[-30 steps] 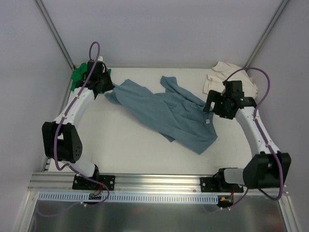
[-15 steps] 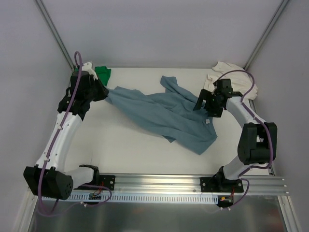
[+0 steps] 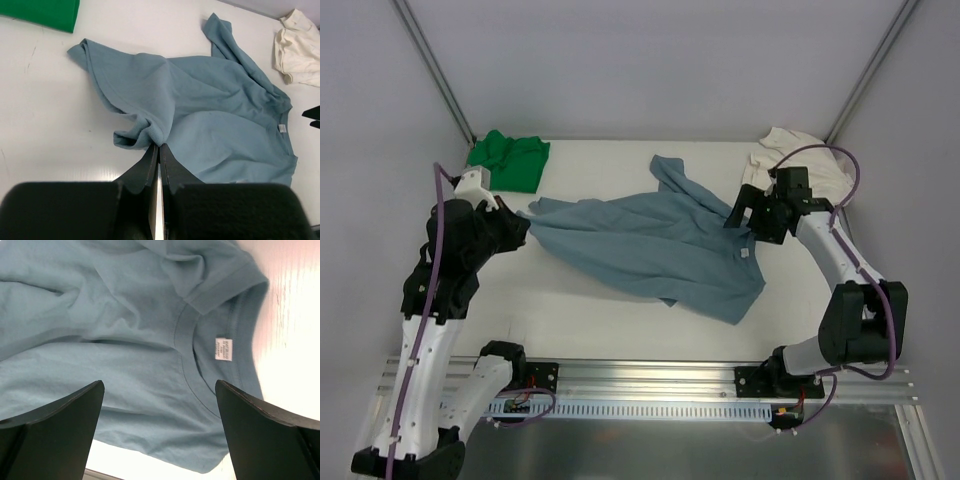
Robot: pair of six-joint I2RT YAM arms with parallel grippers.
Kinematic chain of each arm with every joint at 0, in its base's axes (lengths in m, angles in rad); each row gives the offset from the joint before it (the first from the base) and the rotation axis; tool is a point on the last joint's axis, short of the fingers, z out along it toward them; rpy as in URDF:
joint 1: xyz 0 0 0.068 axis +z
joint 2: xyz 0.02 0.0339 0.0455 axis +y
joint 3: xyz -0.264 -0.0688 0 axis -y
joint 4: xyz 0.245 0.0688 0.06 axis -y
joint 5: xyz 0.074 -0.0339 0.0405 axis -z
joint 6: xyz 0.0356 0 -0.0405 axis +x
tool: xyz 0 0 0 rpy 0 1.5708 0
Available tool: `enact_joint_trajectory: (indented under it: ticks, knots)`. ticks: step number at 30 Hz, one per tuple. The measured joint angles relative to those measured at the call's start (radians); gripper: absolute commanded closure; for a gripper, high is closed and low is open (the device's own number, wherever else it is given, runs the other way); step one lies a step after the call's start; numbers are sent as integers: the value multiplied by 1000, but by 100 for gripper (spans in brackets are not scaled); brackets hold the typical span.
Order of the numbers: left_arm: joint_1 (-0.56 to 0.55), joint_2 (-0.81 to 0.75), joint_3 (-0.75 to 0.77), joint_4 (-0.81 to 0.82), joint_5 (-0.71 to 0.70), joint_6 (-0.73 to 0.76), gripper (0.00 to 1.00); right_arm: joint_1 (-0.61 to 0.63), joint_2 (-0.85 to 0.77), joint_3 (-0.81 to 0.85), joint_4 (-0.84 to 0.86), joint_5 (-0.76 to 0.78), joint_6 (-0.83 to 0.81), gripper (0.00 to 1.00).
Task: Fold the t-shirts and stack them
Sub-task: Flatten out the tshirt
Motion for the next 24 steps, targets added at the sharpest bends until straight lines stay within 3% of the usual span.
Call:
enact_joint_trajectory:
  ticks: [12, 24]
  knots:
    - [0, -293, -25, -211, 61, -56, 100, -14, -109, -81, -18, 9, -3, 0]
    - [0, -618, -278, -437, 163, -193, 100, -16, -119, -84, -19, 8, -2, 0]
